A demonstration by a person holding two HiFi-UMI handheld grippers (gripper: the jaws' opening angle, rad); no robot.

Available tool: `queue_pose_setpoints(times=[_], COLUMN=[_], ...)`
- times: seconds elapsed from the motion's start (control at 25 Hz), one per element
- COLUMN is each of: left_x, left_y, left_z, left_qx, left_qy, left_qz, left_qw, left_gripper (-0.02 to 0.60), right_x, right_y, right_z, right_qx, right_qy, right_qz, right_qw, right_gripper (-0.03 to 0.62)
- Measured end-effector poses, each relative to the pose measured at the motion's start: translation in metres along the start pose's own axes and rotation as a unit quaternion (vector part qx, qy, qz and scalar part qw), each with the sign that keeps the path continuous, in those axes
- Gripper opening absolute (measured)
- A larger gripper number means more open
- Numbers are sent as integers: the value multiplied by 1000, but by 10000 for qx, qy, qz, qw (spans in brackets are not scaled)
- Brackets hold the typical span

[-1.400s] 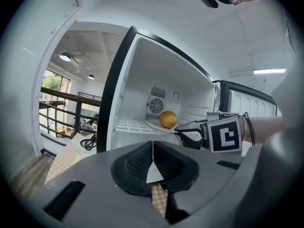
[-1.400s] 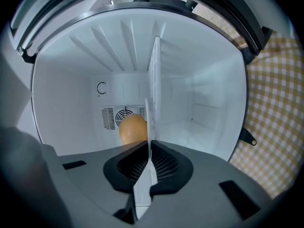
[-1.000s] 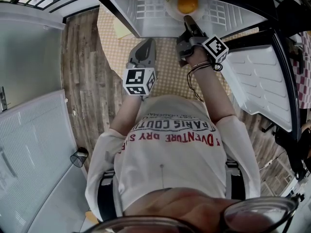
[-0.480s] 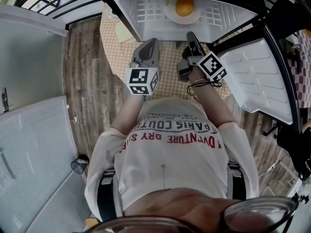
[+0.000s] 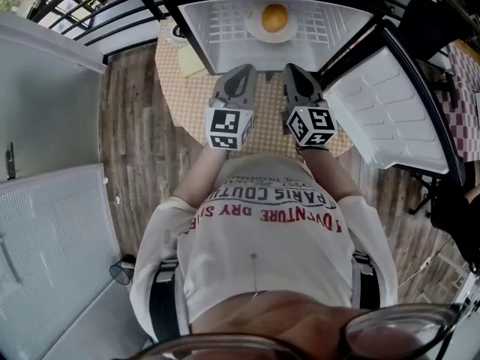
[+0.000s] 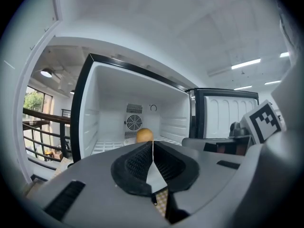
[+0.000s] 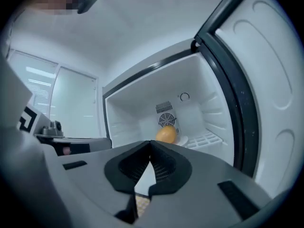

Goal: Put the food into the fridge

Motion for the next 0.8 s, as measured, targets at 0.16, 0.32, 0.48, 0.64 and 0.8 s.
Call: queue_pose_setpoints(times=[0.16,0.32,0.48,0.64,0.8], left_x=[6,12,17,20,21], left_y=[2,6,8,8,10], left_z=[-3,-9,-10,-9,-6], left_qx=[45,102,126,131,83], left_qy=[6,36,105,138,147], left_qz=[-8,-12,-36,25,45], left_qw=[10000,9999,9999,9998,9998], left_gripper=[28,28,28,28,28], right_x=[-10,-17,-15,-10,-6], right_y=[-3,1,9,13,14], right_z=[-8,-15,-18,-20,-20], right_qx=[0,-126,-238,-311,-343], right_qy=[-56,-83,-97,-49,-18], right_qz=[-317,-591,-243,-82,-54], right_qw=[9995,9981,9994,9995,9994], right_gripper=[26,26,26,26,25])
Point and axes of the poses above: the fingertips, and each gripper's own axes: z forward along the fingers, x to its right, y out of its underside, the point moved 3 cm from there along -z, backward along the fingers, and after that the axes turned 10 degrees about -y, right-handed, at the moved point
